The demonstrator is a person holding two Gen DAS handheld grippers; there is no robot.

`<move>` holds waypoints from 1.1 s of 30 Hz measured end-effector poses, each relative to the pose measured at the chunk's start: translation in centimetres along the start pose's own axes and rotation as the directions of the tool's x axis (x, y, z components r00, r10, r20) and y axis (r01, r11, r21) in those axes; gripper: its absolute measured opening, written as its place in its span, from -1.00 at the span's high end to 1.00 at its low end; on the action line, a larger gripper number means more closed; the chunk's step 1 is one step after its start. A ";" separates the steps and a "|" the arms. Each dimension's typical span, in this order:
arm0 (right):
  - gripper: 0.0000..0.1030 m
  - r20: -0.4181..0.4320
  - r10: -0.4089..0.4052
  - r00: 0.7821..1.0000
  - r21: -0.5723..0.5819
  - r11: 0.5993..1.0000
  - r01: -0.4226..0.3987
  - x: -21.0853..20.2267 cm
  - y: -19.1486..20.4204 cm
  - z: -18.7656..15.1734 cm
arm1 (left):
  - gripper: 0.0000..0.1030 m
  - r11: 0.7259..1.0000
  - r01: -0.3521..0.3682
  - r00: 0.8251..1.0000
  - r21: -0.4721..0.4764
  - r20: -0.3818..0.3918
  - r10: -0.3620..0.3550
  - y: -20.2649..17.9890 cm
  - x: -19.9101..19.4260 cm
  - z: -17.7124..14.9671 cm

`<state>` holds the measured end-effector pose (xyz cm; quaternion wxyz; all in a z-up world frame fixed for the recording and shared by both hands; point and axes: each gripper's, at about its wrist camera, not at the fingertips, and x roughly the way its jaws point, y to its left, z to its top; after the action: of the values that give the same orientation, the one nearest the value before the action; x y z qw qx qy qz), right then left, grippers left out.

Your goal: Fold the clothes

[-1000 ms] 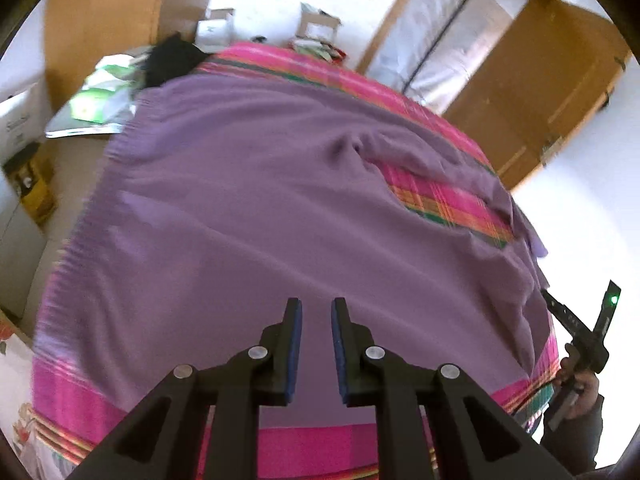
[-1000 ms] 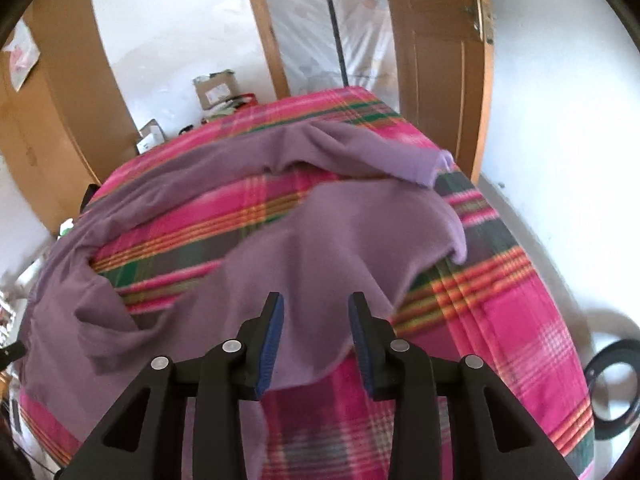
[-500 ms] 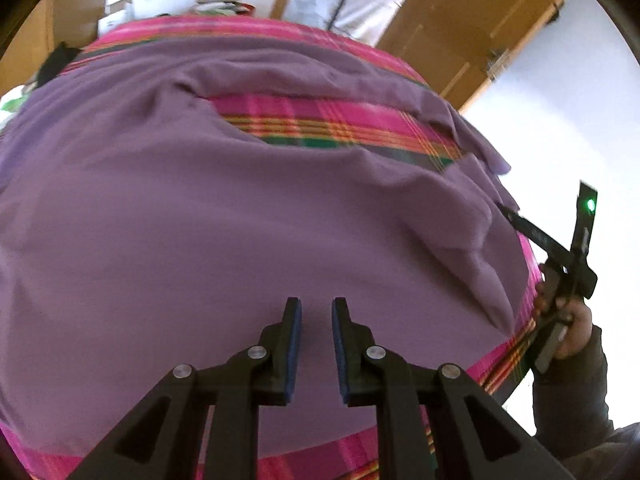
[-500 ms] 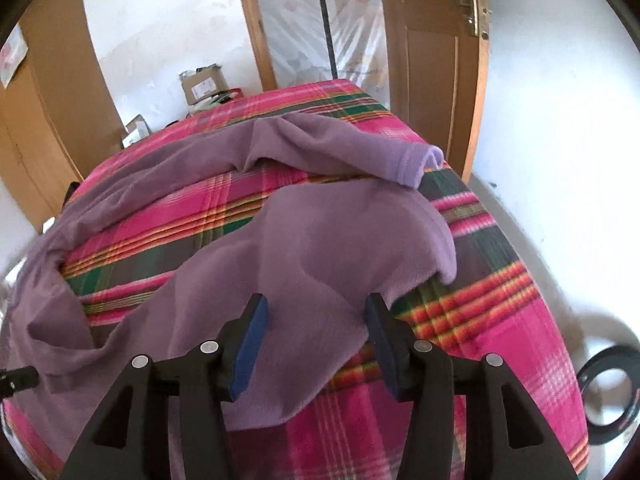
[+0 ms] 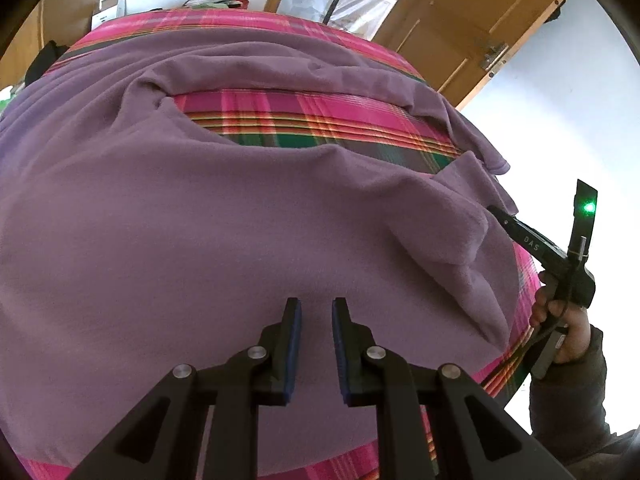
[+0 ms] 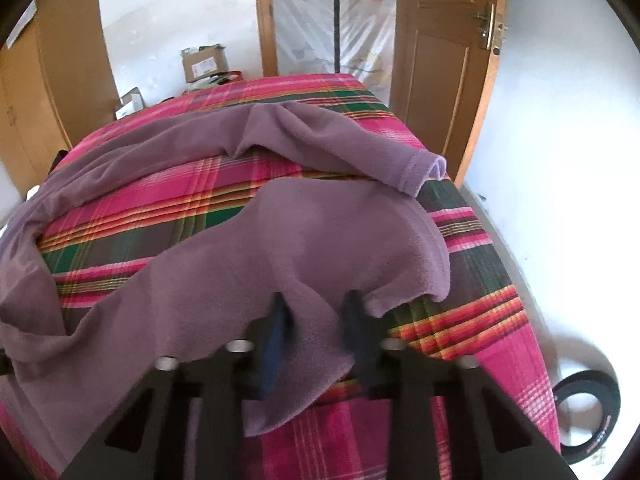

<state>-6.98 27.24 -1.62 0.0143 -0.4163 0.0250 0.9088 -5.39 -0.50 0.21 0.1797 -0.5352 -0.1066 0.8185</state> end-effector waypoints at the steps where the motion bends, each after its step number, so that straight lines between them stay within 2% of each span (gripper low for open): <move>1: 0.87 0.007 0.008 1.000 -0.008 1.000 -0.008 -0.2 0.0 -0.1 | 0.69 1.000 0.000 1.000 0.006 0.002 0.000 -0.3 0.1 0.1; 5: 0.88 0.063 0.017 0.998 -0.005 1.000 -0.017 -1.7 -0.5 -0.4 | 0.69 1.000 0.008 1.000 0.014 0.000 -0.008 -0.9 0.5 0.4; 11: 0.88 0.116 -0.062 0.991 0.055 0.997 0.056 -4.6 -3.2 -0.5 | 0.69 1.000 0.024 1.000 0.015 -0.012 -0.024 -1.5 1.3 0.4; 17: 0.88 0.105 -0.100 0.989 0.095 0.991 0.090 -5.3 -5.4 -1.3 | 0.69 0.999 0.022 1.000 0.026 -0.015 -0.022 -2.1 1.4 0.2; 22: 0.88 0.142 -0.153 0.978 0.144 0.981 0.133 -6.8 -6.8 -1.8 | 0.69 0.999 0.017 1.000 0.038 -0.020 -0.016 -2.5 1.4 0.1; 28: 0.88 0.137 -0.206 0.969 0.157 0.970 0.184 -7.9 -8.1 -2.2 | 0.69 0.995 0.009 1.000 0.103 -0.031 -0.006 -3.5 1.3 -0.9; 33: 0.88 0.117 -0.236 0.965 0.192 0.958 0.211 -8.7 -8.8 -3.3 | 0.69 0.996 0.027 0.999 0.089 -0.049 -0.023 -3.3 0.9 -1.2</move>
<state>1.61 35.84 2.58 0.1559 -0.3492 0.0576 0.9222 -4.01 2.84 0.13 0.2163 -0.5448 -0.0723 0.8070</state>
